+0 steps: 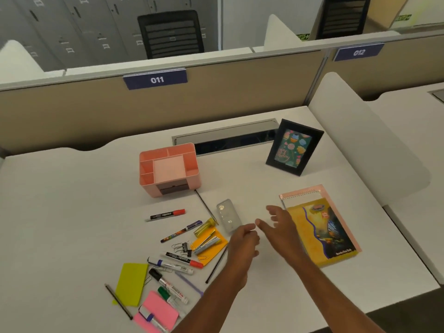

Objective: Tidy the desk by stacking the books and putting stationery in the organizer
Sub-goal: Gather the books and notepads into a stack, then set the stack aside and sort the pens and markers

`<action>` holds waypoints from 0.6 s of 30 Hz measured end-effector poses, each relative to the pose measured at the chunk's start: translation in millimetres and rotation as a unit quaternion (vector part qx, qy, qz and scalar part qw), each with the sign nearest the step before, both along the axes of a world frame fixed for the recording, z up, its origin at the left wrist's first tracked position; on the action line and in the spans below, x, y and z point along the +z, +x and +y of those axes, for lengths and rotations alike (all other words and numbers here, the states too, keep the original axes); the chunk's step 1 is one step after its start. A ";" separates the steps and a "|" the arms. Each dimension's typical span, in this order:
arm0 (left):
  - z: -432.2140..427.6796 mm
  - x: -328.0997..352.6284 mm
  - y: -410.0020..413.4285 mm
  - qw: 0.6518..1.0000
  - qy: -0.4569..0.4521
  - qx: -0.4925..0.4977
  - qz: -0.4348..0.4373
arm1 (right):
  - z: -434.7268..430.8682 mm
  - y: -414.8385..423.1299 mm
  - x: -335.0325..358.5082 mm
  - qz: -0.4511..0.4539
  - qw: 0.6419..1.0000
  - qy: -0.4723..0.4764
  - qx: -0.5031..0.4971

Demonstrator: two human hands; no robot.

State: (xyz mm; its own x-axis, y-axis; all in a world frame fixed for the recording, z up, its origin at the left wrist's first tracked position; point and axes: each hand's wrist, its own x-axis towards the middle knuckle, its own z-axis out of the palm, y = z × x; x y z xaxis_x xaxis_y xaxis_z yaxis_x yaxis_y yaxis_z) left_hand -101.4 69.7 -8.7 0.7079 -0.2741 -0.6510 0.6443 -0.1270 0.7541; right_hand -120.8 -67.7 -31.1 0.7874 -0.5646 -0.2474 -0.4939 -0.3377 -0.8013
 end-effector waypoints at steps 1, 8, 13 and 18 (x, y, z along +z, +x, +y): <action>10.0 -0.4 3.9 1.000 0.006 0.023 -0.008 | 9.0 5.3 -0.7 0.013 1.000 0.014 0.016; 55.9 -4.9 28.9 0.992 0.028 0.116 -0.029 | 51.3 39.1 -13.1 0.076 0.994 0.072 0.024; 64.9 -3.3 38.4 0.995 -0.004 0.103 -0.015 | 62.1 47.5 -19.9 0.078 0.992 0.100 0.004; 67.3 -4.9 42.5 0.996 -0.012 0.092 0.006 | 66.1 49.4 -15.1 0.057 0.988 0.139 -0.023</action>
State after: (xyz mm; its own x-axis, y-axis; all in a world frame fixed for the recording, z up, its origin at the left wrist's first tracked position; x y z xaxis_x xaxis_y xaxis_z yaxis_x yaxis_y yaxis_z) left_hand -58.9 137.0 -13.6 0.7394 -0.1563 -0.6549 0.6645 0.0125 0.7472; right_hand -71.4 -1.6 -46.3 0.7201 -0.4972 -0.4840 -0.5963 -0.0867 -0.7980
